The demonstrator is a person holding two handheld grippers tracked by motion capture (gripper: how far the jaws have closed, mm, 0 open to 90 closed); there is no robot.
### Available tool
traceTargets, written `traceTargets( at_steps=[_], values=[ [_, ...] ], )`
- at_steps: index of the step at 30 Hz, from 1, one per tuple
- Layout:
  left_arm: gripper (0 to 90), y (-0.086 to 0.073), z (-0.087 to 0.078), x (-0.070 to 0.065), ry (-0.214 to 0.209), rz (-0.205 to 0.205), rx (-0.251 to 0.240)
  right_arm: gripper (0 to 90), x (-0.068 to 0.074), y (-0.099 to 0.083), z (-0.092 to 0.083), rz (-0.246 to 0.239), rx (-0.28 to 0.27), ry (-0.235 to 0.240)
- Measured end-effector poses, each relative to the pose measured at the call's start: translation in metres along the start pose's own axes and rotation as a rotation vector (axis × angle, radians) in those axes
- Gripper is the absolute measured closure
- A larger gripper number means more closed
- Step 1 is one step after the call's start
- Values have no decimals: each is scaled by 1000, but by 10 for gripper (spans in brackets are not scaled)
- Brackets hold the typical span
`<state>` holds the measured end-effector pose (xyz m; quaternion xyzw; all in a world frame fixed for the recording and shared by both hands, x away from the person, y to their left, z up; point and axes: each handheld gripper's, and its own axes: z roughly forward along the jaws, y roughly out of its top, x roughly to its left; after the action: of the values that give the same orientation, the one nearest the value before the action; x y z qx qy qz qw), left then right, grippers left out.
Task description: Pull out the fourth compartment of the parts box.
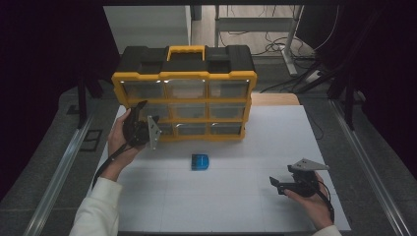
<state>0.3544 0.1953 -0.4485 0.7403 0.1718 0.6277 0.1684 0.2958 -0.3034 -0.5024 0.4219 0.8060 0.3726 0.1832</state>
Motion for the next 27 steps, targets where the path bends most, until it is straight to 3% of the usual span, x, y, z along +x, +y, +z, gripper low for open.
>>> traceTargets(
  at_steps=[19,27],
  values=[
    [420,-3,0,-3,52,65,4,148,0,0,0,-1,-1,-1],
    [472,-4,-1,-3,61,73,6,148,0,0,0,-2,0,-1]
  ],
)
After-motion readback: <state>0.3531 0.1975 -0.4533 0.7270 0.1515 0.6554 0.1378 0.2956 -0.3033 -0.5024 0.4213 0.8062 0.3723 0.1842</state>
